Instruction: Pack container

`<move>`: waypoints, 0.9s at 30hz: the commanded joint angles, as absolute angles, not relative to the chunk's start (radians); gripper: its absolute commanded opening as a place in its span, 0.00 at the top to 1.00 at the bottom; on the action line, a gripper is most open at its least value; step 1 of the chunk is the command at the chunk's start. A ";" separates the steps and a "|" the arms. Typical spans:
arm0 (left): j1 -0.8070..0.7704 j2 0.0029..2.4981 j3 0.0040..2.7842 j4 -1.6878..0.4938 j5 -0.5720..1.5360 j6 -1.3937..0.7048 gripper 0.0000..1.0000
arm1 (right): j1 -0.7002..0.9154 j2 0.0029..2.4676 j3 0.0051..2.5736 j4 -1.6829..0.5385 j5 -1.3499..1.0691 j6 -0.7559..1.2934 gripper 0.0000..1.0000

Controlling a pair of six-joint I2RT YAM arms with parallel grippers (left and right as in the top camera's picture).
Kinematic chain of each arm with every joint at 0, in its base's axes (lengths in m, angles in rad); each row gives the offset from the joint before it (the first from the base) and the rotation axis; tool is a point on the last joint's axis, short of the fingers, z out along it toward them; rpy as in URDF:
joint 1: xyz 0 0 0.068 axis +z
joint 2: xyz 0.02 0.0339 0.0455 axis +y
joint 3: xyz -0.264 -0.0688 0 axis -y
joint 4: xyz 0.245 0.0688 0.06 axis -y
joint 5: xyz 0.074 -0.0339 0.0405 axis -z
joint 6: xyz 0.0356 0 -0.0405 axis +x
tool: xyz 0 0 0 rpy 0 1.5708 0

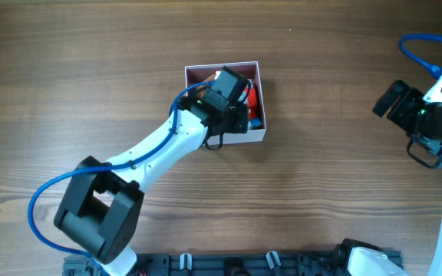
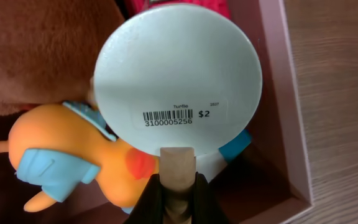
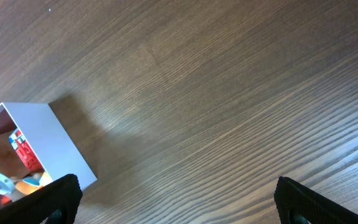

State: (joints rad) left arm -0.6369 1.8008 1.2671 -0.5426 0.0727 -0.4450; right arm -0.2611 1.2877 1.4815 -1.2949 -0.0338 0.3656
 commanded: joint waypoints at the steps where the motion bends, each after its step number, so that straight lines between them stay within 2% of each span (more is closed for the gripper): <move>1: -0.637 1.811 1.270 -0.567 0.034 -0.503 0.92 | -0.264 1.290 1.477 -1.303 -0.047 0.367 0.00; 5: -0.637 1.811 1.270 -0.597 0.010 -0.560 0.88 | -0.264 1.290 1.477 -1.305 -0.047 0.367 0.00; 8: -0.637 1.811 1.270 -0.607 0.020 -0.574 0.69 | -0.264 1.290 1.477 -1.306 -0.047 0.367 0.00; 9: -0.637 1.810 1.270 -0.607 0.042 -0.574 0.54 | -0.264 1.290 1.477 -1.307 -0.047 0.367 0.01; 10: -0.636 1.806 1.270 -0.609 0.066 -0.574 0.00 | -0.264 1.290 1.477 -1.307 -0.047 0.367 0.00; 16: -0.636 1.741 1.271 -0.621 0.102 -0.572 0.01 | -0.264 1.290 1.477 -1.309 -0.046 0.367 0.00; 27: -0.580 1.534 1.283 -0.657 -0.004 -0.543 0.00 | -0.264 1.290 1.477 -1.306 -0.047 0.367 0.00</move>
State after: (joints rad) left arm -0.6117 1.5887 1.2675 -0.6365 0.0494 -0.5594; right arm -0.2611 1.2877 1.4815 -1.3056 -0.0341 0.3656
